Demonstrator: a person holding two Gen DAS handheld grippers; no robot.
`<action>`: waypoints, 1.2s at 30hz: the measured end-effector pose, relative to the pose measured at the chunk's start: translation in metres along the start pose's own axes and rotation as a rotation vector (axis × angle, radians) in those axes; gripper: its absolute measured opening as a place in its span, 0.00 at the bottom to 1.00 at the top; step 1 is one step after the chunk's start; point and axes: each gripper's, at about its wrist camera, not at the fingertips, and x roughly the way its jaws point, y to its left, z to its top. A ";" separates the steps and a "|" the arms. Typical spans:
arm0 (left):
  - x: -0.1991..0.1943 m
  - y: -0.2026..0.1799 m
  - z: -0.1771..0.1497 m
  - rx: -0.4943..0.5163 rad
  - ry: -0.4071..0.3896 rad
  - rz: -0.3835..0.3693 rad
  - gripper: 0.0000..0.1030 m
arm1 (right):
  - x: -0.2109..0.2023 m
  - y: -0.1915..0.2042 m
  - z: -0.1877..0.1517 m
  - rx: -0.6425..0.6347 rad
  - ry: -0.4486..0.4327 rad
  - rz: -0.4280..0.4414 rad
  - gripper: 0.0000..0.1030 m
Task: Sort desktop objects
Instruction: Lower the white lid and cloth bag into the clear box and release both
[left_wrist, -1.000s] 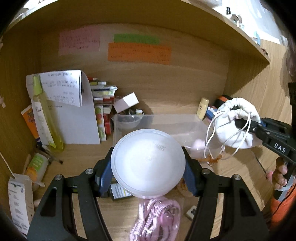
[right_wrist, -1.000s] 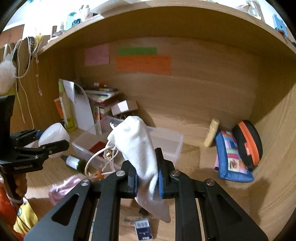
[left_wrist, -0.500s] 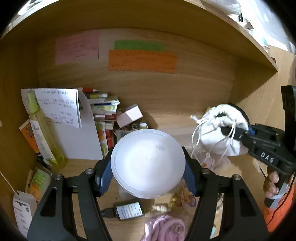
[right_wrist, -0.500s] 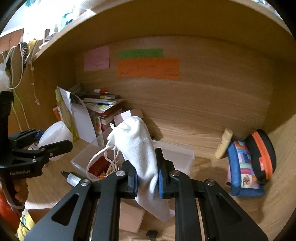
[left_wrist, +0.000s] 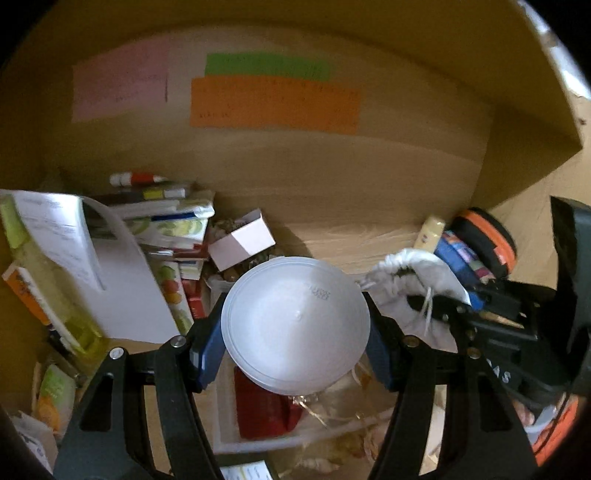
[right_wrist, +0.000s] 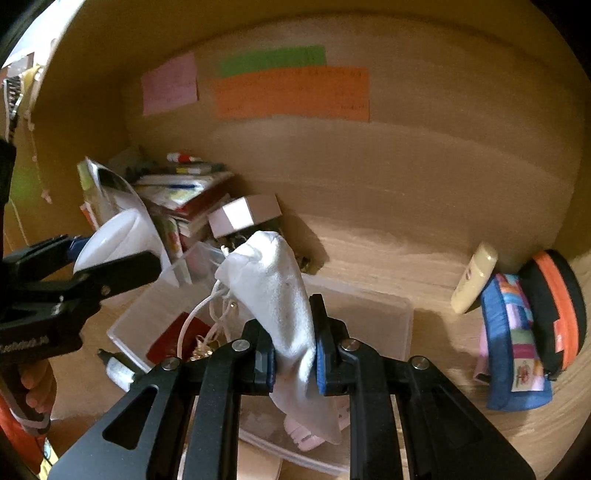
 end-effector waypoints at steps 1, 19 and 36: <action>0.007 0.001 0.001 -0.003 0.014 -0.002 0.63 | 0.006 -0.002 -0.002 0.005 0.013 -0.002 0.14; 0.071 0.000 -0.036 0.058 0.173 0.058 0.63 | 0.042 -0.007 -0.021 -0.029 0.109 -0.079 0.14; 0.084 -0.009 -0.032 0.120 0.177 0.106 0.63 | 0.053 0.016 -0.031 -0.121 0.133 -0.148 0.33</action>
